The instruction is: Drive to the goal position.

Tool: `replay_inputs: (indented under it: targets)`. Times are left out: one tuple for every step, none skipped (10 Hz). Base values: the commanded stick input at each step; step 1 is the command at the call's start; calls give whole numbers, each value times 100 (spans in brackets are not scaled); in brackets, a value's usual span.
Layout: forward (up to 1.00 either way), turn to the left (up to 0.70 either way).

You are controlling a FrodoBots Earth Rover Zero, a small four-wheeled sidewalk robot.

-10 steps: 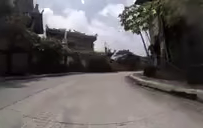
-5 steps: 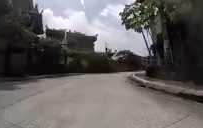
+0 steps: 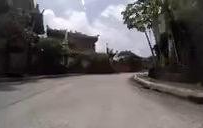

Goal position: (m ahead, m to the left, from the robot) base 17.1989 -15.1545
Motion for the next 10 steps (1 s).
replay_inputs:
  targets:
    - [50, 1]
    - [50, 1]
    - [50, 1]
    - [50, 1]
    - [50, 1]
    - [50, 1]
    - [50, 1]
    - [50, 1]
    - [50, 1]
    - [50, 1]
